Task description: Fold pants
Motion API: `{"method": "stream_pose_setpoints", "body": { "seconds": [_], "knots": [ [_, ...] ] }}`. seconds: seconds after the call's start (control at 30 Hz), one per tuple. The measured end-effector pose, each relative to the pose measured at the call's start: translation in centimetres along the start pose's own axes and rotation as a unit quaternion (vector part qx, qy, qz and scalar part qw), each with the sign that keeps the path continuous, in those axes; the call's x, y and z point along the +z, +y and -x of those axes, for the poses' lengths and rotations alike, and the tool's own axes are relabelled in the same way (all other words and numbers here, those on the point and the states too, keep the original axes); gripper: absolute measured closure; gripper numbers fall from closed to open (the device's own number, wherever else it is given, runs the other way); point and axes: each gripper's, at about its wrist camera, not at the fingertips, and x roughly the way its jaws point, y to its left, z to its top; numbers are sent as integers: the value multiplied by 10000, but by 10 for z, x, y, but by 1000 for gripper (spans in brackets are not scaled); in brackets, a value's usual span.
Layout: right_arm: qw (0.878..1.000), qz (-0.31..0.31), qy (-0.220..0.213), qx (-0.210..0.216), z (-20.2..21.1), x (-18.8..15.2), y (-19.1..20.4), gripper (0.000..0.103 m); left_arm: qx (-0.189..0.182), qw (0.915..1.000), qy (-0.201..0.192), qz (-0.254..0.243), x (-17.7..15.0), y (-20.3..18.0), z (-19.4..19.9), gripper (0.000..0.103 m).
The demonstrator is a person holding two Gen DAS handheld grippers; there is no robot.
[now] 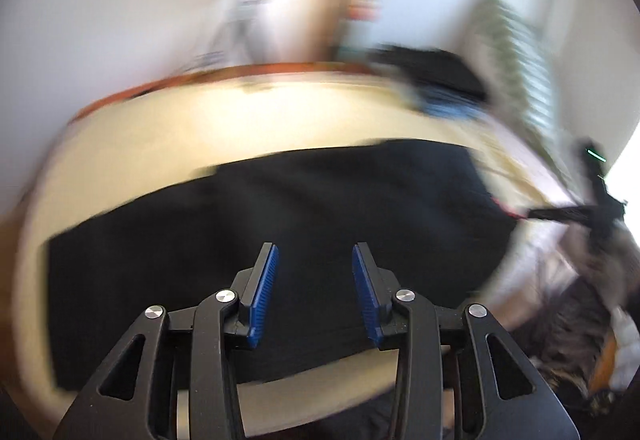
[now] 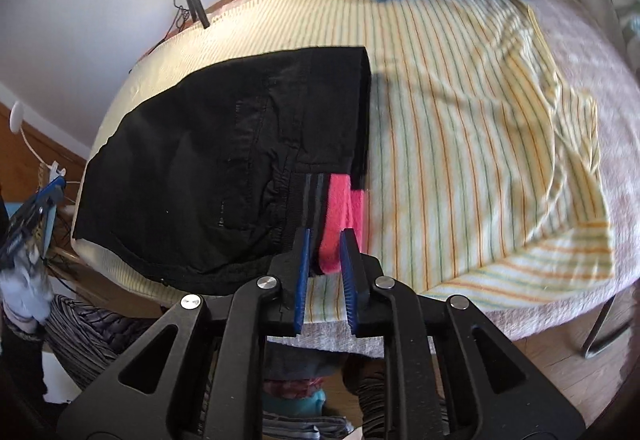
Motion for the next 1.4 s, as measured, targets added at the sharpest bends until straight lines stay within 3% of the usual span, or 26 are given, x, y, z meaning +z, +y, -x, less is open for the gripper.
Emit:
{"method": "stream_pose_setpoints", "body": {
  "seconds": [0.1, 0.23, 0.27, 0.37, 0.4, 0.5, 0.6, 0.8, 1.0, 1.17, 1.27, 1.3, 1.33, 1.4],
  "knots": [
    [9999, 50, -124, -60, 4, 8, 3, 86, 678, 9917, 118, 1087, -15, 84, 12, 54],
    [9996, 140, -253, -54, 3, 19, 9, 86, 1124, 9656, 333, 2320, -47, 170, 26, 50],
    [9995, 139, -278, -19, 2, 21, 11, 86, 1244, 9533, 387, 2724, -59, 195, 29, 49],
    [9992, 152, -356, 53, 0, 26, 14, 86, 1142, 9279, 532, 3510, -88, 233, 27, 49],
    [9992, 144, -364, 59, -2, 27, 15, 86, 959, 9182, 604, 3796, -100, 245, 23, 49],
    [9992, 170, -353, 82, -6, 27, 18, 85, 758, 8994, 707, 4247, -119, 254, 13, 49],
    [9991, 223, -355, 84, -10, 26, 23, 85, 650, 8901, 766, 4446, -130, 255, 2, 49],
    [9991, 167, -386, 113, -12, 27, 21, 85, 512, 8813, 632, 4656, -134, 255, 6, 51],
    [9991, 8, -406, 94, -11, 25, 12, 85, 679, 8899, 470, 4486, -133, 242, 16, 60],
    [9993, -20, -348, 147, -15, 26, 12, 85, 1047, 8932, 650, 4325, -130, 240, 9, 55],
    [9991, 97, -398, 108, -14, 26, 17, 85, 1096, 8756, 796, 4637, -138, 242, 10, 55],
    [9990, 136, -412, 78, -13, 26, 18, 85, 982, 8633, 766, 4890, -144, 242, 14, 55],
    [9990, 152, -416, 69, -14, 26, 19, 85, 884, 8581, 693, 5011, -146, 240, 17, 55],
    [9990, 153, -410, 83, -14, 26, 18, 85, 623, 8589, 625, 5045, -148, 230, 18, 55]
  ]
}}
